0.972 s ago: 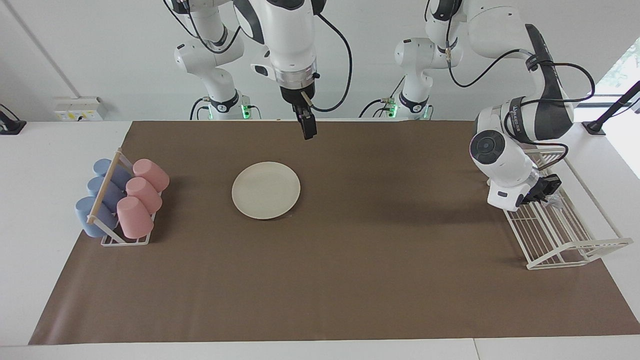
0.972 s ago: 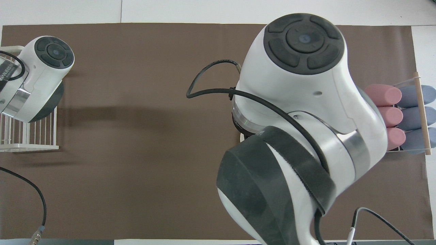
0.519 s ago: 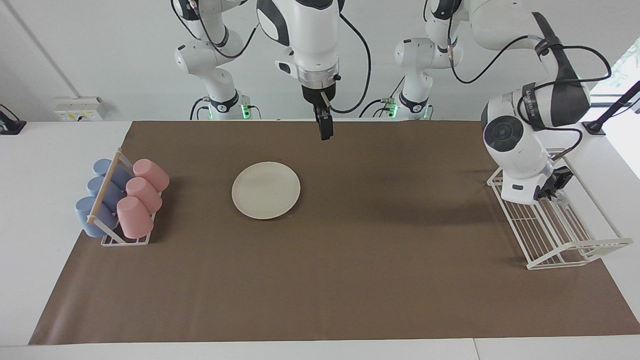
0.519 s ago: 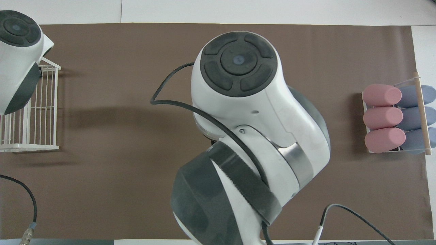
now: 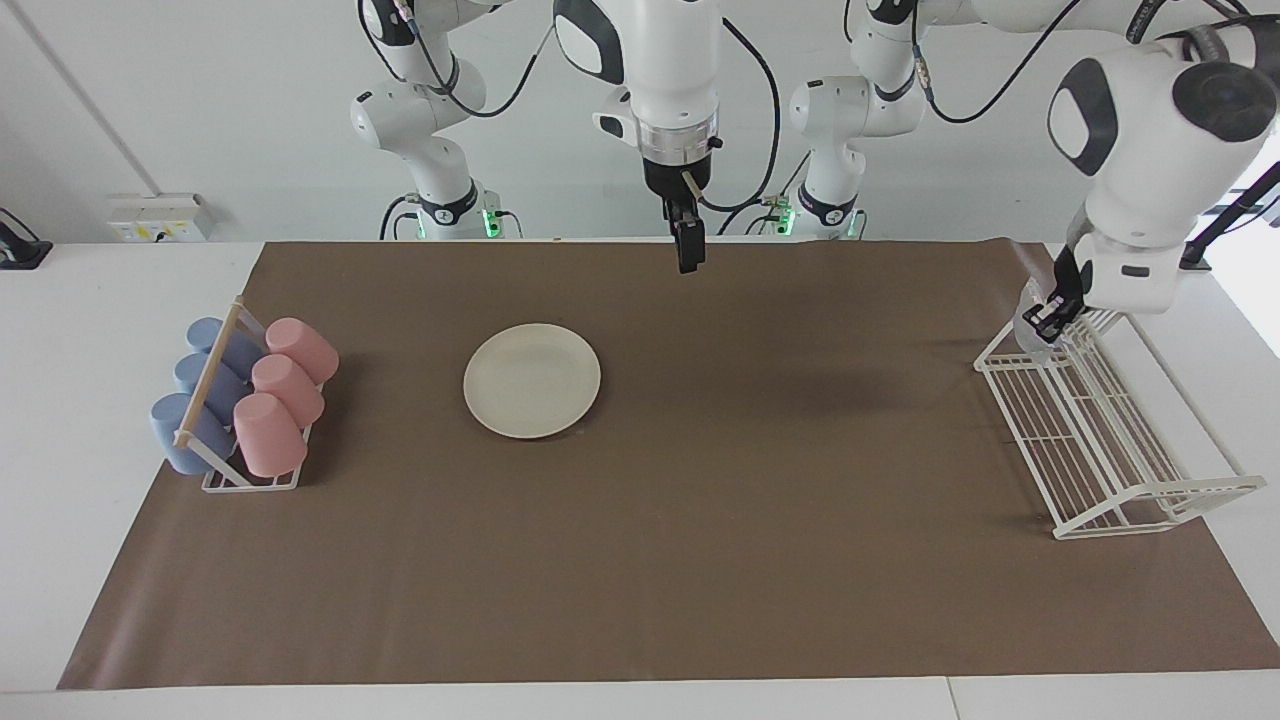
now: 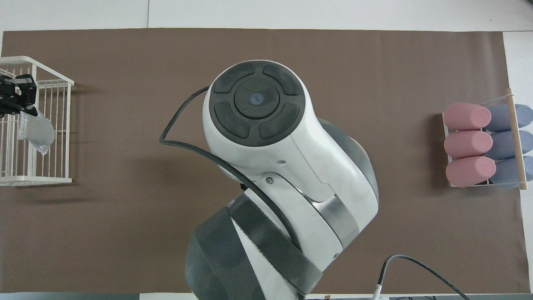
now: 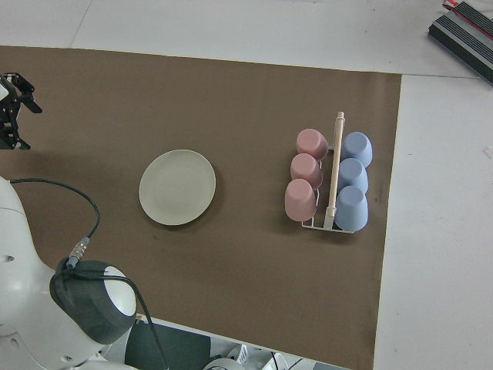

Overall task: Wipe plate with sponge
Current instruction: 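Grasp the clear plastic scrubber in the wire rack with the left gripper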

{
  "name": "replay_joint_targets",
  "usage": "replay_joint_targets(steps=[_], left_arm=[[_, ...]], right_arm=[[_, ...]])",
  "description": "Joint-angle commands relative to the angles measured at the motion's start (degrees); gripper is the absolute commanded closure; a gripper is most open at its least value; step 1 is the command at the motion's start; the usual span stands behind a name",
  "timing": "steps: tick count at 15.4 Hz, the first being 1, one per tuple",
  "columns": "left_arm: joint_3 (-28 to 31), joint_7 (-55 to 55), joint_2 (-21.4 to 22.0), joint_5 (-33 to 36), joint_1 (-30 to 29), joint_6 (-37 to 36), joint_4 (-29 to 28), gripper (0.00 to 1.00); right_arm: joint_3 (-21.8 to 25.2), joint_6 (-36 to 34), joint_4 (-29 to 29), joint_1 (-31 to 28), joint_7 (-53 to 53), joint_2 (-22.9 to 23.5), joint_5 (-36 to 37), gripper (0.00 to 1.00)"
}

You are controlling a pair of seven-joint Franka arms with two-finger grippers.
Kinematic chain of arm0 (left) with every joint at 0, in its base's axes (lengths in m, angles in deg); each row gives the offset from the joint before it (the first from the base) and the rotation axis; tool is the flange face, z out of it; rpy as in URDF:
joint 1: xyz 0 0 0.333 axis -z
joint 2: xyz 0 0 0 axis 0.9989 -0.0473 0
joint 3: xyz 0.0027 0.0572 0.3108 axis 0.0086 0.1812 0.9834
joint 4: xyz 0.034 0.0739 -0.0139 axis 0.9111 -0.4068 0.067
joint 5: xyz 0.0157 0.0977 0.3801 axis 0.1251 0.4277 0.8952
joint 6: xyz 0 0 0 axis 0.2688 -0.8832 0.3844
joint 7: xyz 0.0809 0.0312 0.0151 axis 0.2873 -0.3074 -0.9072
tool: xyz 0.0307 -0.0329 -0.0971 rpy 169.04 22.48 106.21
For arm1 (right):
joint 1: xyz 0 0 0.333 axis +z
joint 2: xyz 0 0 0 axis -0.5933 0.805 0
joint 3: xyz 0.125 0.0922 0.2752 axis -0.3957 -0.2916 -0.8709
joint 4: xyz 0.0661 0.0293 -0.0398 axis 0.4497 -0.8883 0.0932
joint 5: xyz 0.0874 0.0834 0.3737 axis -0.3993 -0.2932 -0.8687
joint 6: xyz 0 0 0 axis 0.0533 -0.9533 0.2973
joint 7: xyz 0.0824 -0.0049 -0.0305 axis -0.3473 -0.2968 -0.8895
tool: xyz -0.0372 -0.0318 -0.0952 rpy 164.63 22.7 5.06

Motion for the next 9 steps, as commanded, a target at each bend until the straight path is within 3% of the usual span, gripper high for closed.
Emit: replay_joint_targets(steps=[1, 4, 9], left_arm=[[0.02, -0.14, 1.48, -15.11, -4.19, -2.46, -0.63, 1.0], [-0.06, 0.99, 4.81, -28.65, -7.97, -1.85, -7.37, 1.0], [0.11, 10.74, 15.53, -48.62, -8.78, 6.92, -28.37, 1.0]], right_arm=[[-0.06, 1.11, -0.54, 0.1, 0.97, -0.38, -1.0, 0.0], [0.03, 1.11, -0.89, 0.1, 1.41, -0.47, -1.0, 0.0], [-0.06, 1.9, -1.15, 0.19, 4.31, -0.73, -2.06, 0.0]])
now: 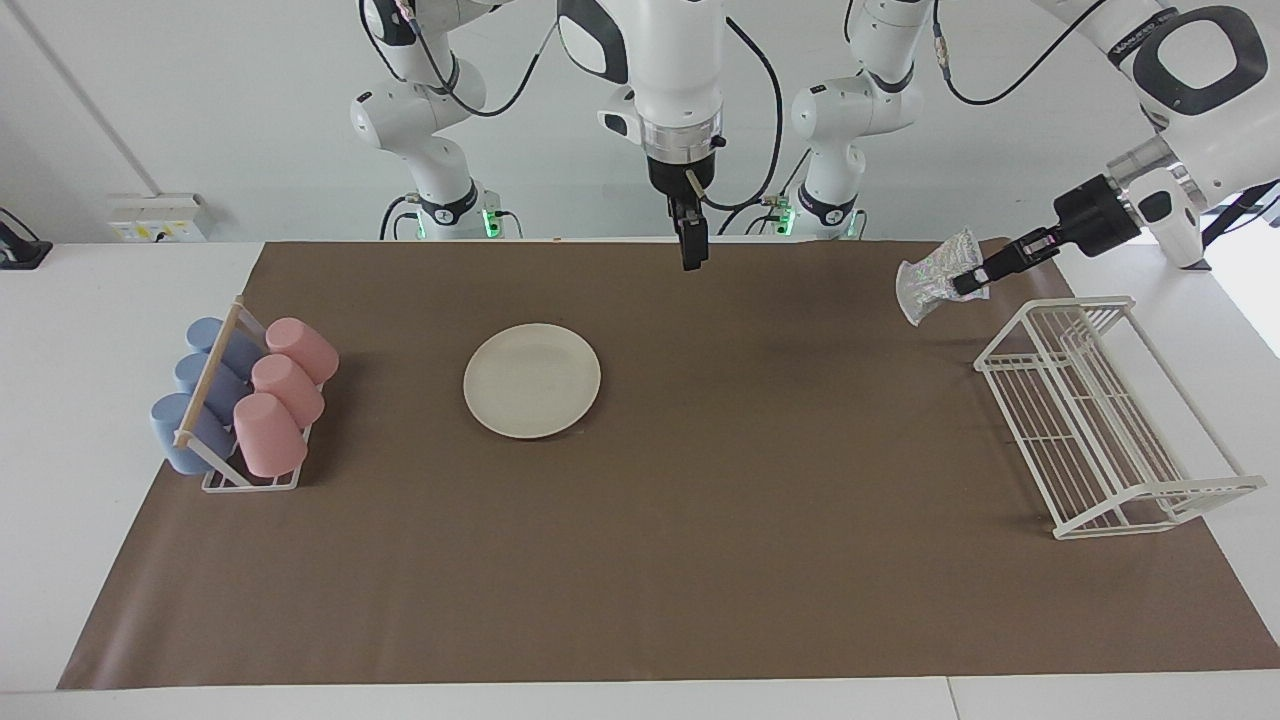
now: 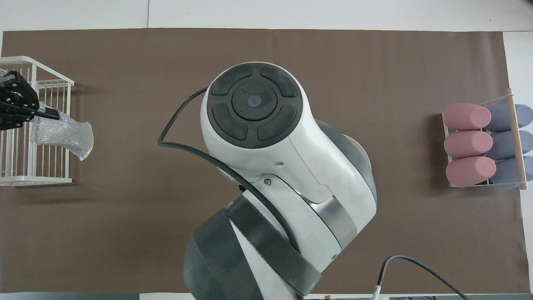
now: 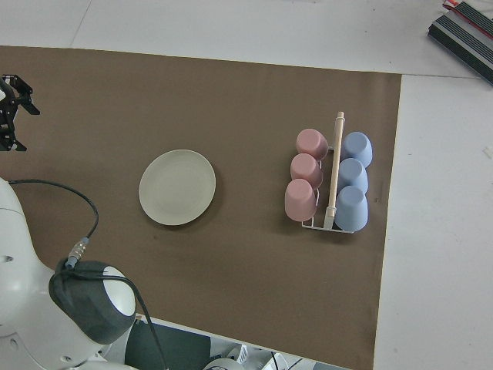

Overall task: Wipe plate with sponge
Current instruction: 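Grasp the clear plastic scrubber in the wire rack with the left gripper, then pull the scrubber out toward the right gripper with the left gripper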

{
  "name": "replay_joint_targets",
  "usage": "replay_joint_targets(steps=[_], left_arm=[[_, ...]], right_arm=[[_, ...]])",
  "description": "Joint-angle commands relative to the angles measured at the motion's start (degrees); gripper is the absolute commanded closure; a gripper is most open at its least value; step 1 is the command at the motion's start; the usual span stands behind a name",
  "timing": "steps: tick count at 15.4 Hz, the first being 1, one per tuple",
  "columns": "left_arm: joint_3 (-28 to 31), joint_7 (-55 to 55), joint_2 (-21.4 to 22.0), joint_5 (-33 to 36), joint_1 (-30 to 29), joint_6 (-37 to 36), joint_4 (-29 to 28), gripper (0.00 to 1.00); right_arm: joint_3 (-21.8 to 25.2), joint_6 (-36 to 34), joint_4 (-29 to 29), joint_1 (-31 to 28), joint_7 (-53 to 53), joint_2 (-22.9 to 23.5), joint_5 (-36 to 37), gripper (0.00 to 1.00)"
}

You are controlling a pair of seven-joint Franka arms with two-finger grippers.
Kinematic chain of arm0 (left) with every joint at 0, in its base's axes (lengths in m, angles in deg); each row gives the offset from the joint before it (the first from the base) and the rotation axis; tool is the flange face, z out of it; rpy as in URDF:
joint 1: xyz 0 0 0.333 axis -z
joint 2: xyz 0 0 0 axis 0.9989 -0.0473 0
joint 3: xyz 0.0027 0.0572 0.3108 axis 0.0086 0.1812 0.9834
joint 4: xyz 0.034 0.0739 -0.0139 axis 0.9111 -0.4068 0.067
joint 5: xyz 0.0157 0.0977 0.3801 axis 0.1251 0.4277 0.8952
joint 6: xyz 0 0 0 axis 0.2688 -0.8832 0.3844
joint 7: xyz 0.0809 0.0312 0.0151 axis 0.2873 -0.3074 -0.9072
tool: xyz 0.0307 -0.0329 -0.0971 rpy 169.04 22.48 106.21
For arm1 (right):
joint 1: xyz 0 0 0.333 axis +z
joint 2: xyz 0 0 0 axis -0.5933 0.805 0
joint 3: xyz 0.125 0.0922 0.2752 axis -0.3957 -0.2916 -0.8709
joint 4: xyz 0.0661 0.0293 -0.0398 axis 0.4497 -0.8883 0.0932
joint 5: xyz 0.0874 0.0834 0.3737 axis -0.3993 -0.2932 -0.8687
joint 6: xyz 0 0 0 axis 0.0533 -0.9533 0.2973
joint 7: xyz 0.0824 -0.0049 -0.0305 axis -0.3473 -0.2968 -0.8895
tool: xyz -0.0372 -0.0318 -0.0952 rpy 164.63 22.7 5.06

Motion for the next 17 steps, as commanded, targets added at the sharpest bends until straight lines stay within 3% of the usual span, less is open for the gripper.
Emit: replay_joint_targets(steps=[1, 4, 8, 13, 17], left_arm=[[-0.19, 5.31, 9.47, -10.29, -0.26, 6.8, -15.63, 1.0], [-0.19, 10.58, 14.39, -22.16, 0.26, 10.41, -25.65, 1.0], [-0.36, 17.69, 14.76, -31.66, 1.93, 10.68, -30.5, 1.0], [-0.45, 32.71, 13.97, -38.36, 6.15, 10.68, -35.95, 1.0], [-0.45, 37.49, 13.88, -40.65, 10.45, 11.12, -37.63, 1.0]], right_arm=[[-0.06, 2.19, -1.05, 0.01, 2.08, -0.73, -0.9, 0.0], [-0.06, 3.69, -2.11, 1.15, 2.96, -1.26, -0.9, 0.0], [-0.06, 9.04, -4.48, 1.24, 2.35, -2.05, -0.9, 0.0], [-1.12, 22.66, -8.08, 1.15, 2.87, -2.66, -7.48, 0.0], [-1.47, 23.46, -13.34, 2.11, 2.96, -5.21, -8.02, 0.0]])
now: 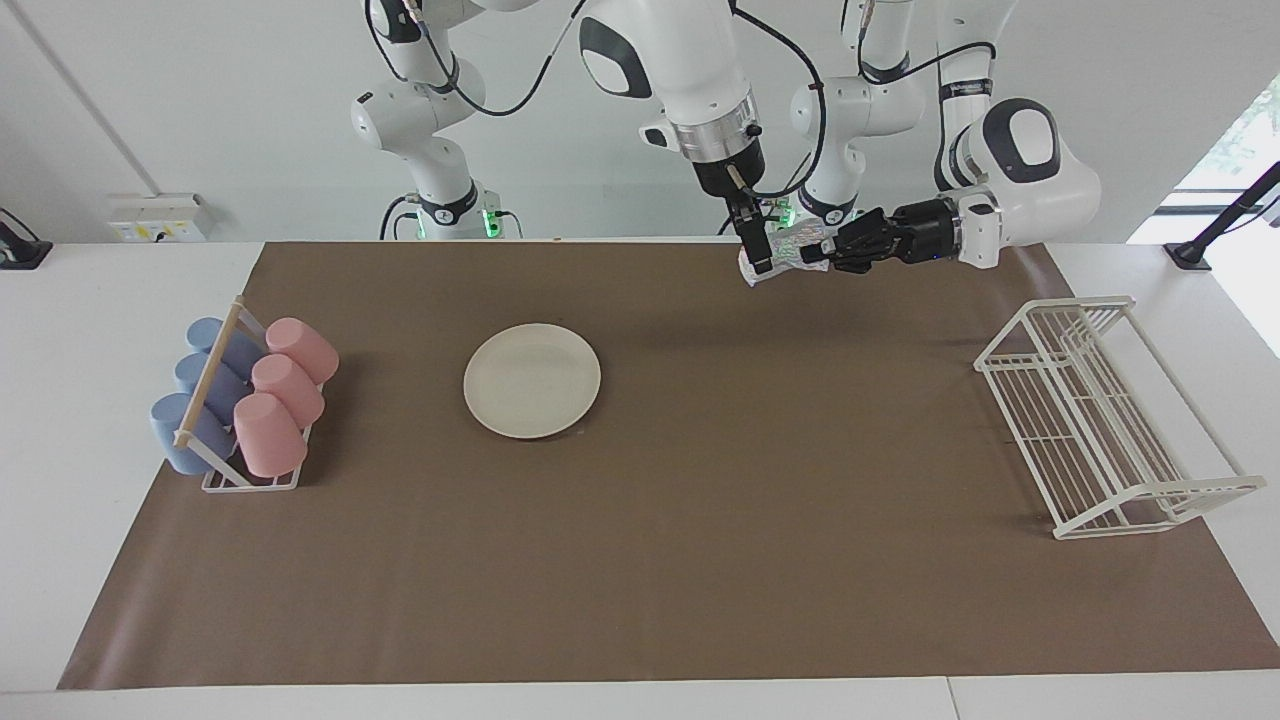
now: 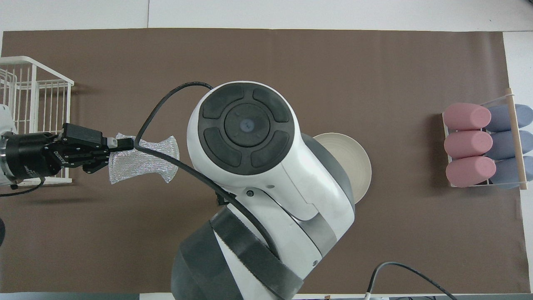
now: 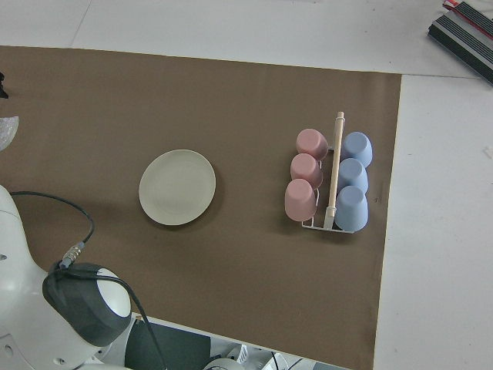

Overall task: Wipe plate with sponge
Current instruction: 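Pull the scrubber out toward the right gripper with the left gripper, then grasp the scrubber with the right gripper from the left gripper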

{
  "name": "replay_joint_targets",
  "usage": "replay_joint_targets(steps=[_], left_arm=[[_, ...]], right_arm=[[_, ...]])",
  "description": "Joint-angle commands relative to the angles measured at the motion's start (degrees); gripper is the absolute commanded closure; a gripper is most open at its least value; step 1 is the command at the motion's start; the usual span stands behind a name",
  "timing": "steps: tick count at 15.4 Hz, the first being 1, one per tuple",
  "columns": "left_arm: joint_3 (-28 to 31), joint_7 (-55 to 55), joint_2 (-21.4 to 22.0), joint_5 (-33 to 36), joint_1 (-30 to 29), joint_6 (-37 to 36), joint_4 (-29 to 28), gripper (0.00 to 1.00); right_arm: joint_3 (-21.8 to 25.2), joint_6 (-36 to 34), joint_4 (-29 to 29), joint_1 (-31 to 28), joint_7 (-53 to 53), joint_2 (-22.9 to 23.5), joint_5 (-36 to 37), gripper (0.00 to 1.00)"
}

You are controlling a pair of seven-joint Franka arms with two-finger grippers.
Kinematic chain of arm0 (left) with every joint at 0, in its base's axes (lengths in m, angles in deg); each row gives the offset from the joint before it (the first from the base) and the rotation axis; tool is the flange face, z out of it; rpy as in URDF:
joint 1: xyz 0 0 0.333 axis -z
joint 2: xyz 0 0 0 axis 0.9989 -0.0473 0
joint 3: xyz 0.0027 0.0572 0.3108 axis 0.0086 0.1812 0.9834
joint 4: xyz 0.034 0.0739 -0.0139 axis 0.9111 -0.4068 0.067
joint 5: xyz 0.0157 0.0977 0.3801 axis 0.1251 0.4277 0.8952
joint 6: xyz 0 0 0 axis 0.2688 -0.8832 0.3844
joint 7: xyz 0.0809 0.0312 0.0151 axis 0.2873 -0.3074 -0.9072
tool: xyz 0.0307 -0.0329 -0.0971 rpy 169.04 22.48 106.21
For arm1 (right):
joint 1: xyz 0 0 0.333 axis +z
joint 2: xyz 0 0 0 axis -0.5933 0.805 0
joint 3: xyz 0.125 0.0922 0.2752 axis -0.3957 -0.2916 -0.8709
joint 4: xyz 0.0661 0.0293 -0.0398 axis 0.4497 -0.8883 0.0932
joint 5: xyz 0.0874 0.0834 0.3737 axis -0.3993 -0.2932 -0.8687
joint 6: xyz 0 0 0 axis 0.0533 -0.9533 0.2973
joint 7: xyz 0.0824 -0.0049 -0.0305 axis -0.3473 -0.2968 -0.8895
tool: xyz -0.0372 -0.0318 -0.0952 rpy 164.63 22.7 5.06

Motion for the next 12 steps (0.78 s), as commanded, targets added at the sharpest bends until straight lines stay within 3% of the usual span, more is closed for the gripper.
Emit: replay_joint_targets(steps=[1, 4, 12], left_arm=[[0.66, 2.29, 0.9, -2.83, 2.79, 2.35, -1.81, 1.0], [0.66, 3.08, 0.72, -3.72, 3.05, 2.63, -2.16, 1.0], [0.83, 3.26, 0.98, -3.72, 2.62, 1.22, -2.69, 1.0]], right_arm=[[-0.68, 3.33, -8.0, 1.57, 1.21, -4.54, -0.93, 0.0], [-0.68, 6.15, -12.58, 2.28, 1.3, -6.39, -0.93, 0.0], [-0.77, 5.8, -12.85, 2.11, 0.51, -6.66, -0.4, 0.0]])
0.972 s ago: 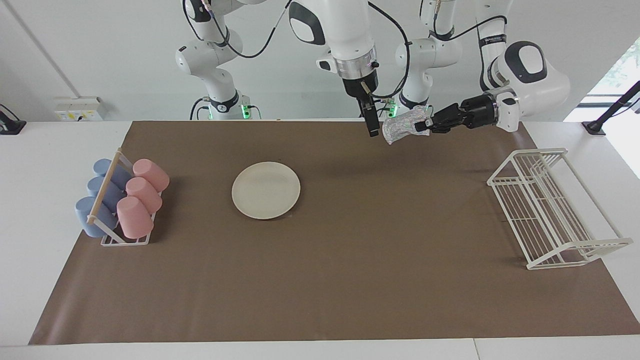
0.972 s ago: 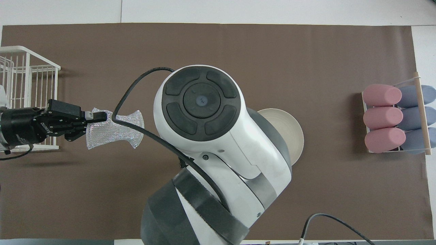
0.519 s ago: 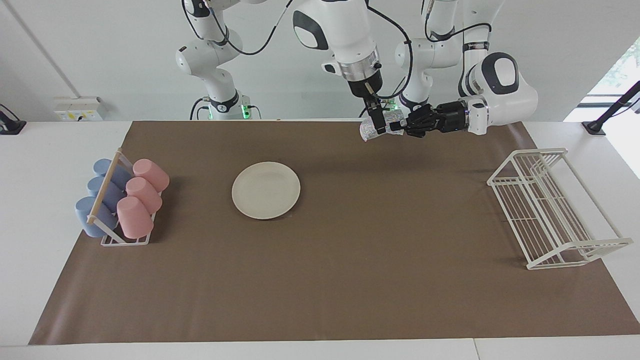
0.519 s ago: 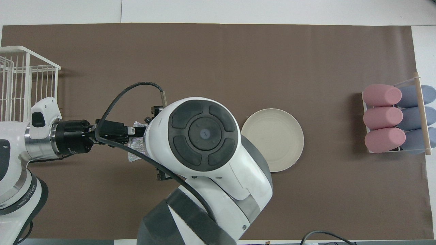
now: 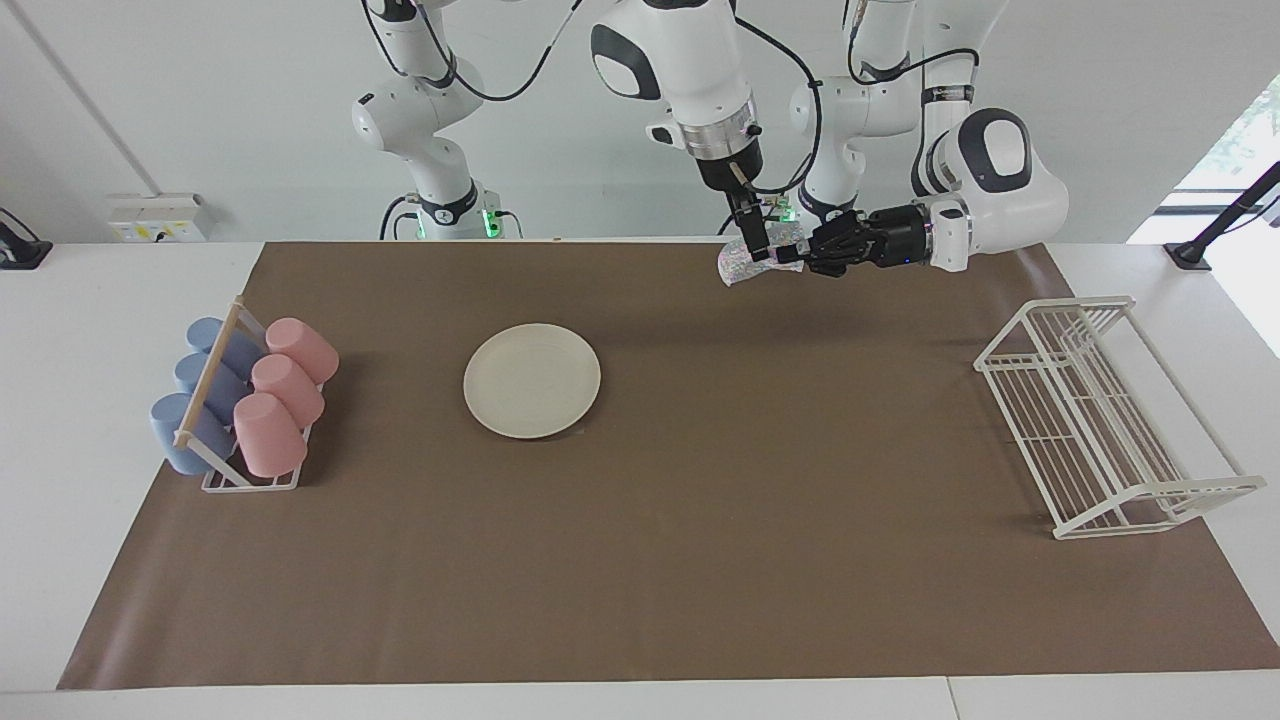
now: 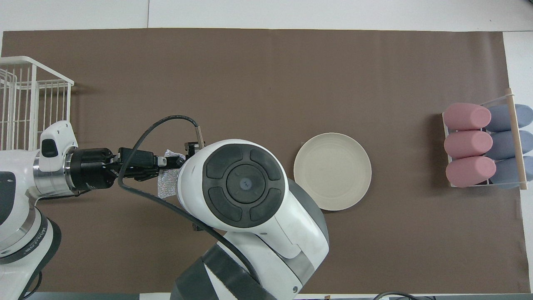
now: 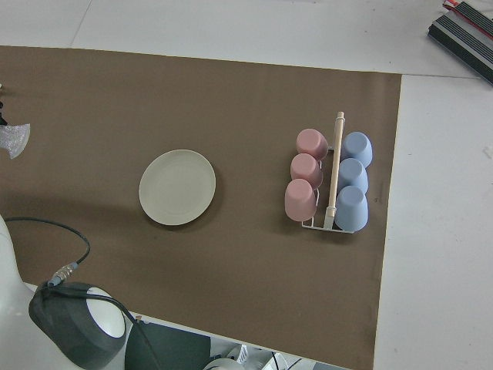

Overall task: Wipe plate with sponge
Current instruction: 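Grasp the scrubber with the right gripper from the left gripper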

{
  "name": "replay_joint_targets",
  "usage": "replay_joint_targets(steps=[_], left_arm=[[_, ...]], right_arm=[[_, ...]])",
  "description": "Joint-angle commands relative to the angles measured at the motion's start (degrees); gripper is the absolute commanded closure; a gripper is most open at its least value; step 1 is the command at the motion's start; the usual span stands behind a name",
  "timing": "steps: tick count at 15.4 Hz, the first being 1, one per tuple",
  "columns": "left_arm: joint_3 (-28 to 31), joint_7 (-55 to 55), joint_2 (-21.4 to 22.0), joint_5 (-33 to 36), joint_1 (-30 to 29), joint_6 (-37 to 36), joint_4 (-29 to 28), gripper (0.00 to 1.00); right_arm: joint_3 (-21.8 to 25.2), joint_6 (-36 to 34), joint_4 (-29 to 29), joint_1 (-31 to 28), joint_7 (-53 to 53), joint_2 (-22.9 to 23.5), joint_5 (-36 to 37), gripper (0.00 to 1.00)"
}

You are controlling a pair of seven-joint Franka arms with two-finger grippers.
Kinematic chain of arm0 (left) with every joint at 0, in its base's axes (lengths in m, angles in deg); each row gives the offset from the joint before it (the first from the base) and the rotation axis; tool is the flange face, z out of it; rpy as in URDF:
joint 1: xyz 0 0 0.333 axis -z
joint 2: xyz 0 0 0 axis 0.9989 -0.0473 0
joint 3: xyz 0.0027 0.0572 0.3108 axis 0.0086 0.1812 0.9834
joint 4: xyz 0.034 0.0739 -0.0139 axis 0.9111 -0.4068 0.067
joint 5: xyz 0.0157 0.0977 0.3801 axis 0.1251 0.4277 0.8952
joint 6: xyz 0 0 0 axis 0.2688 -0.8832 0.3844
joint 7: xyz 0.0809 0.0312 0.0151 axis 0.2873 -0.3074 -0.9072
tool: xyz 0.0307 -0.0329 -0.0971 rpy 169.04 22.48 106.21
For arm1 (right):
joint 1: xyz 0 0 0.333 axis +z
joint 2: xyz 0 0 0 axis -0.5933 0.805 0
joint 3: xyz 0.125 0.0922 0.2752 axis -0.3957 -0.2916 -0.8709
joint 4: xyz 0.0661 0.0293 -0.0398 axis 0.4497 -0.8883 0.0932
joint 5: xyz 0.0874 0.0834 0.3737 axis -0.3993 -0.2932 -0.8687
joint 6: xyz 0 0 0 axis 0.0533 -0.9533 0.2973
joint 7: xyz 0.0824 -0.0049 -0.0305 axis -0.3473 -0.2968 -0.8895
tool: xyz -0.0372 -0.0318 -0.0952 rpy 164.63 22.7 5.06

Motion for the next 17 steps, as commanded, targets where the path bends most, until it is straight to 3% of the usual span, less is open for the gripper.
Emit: replay_joint_targets(steps=[1, 5, 9, 10, 12, 13, 16, 17], left_arm=[[0.72, 1.1, 0.98, -1.28, 0.18, -0.52, -1.19, 1.0], [0.72, 0.92, 0.98, -1.19, 0.09, -0.7, -1.19, 1.0], [0.81, 0.75, 0.98, -1.01, -0.09, -1.22, -1.19, 1.0], [0.81, 0.75, 0.98, -1.01, -0.09, -1.31, -1.19, 1.0], [0.81, 0.66, 0.98, -0.84, -0.09, -1.22, -1.19, 1.0], [0.81, 0.66, 0.98, -0.75, -0.09, -1.31, -1.19, 1.0], [0.81, 0.57, 0.98, -0.66, -0.09, -1.49, -1.19, 1.0], [0.81, 0.57, 0.98, -0.66, -0.18, -1.49, -1.19, 1.0]], right_arm=[[-0.33, 1.48, -2.35, -0.62, 0.11, -1.68, -0.28, 0.0], [-0.33, 2.44, -3.4, -0.53, 0.03, -1.85, 0.07, 0.0], [-0.42, 8.32, -6.91, -0.44, 0.2, -2.9, 0.07, 0.0], [-0.42, 8.69, -7.44, -0.44, 0.11, -3.08, 0.16, 0.1], [-0.42, 8.78, -7.45, -0.44, 0.03, -3.08, 0.16, 0.65], [-0.42, 8.78, -7.45, -0.44, -0.32, -3.08, 0.42, 0.77], [-0.42, 8.86, -7.27, -0.62, -1.82, -2.99, 1.92, 1.0], [-0.42, 8.95, -7.18, -0.62, -1.82, -2.91, 1.92, 1.0]])
